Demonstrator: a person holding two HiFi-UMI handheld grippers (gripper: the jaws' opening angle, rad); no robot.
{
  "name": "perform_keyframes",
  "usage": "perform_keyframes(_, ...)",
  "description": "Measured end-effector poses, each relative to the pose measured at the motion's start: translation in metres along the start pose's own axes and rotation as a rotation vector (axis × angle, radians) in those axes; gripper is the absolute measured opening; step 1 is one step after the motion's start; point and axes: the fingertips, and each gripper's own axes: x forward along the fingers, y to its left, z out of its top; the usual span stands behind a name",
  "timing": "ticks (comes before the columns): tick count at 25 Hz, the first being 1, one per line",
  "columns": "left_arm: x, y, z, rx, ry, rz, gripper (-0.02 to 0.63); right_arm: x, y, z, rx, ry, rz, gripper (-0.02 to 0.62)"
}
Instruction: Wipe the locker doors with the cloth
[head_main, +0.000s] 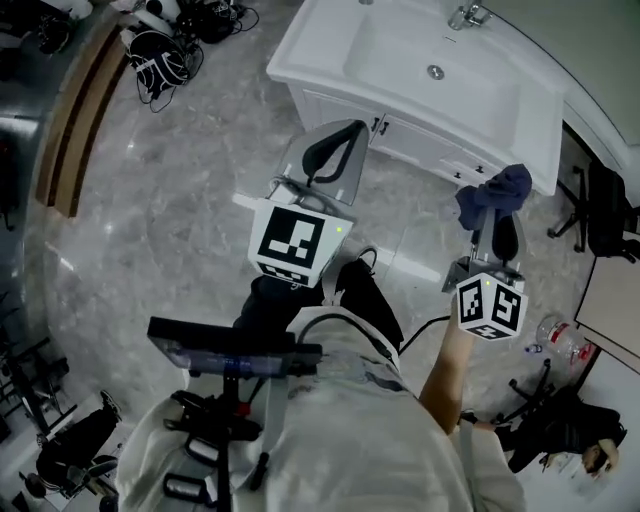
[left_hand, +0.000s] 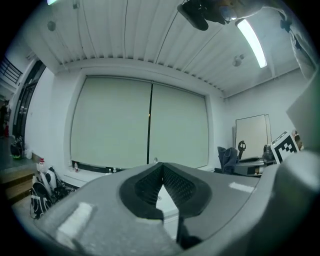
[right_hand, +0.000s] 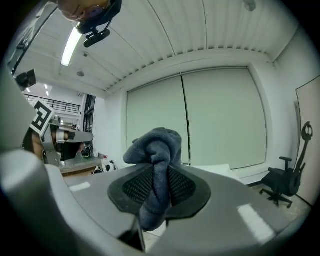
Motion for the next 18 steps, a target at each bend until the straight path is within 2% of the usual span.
perform_keyframes(6,-0.005,-0.004,0.029,0.017,-0.040,-0.003,0.002,-0.007,0.007,0.028,-0.019,-0.047,0.011,0.077)
perform_keyframes(18,0.004,-0.004,0.037,0.010,-0.049,-0.017,0.002,-0.005,0.007,0.043,-0.021,-0.048,0.012,0.078)
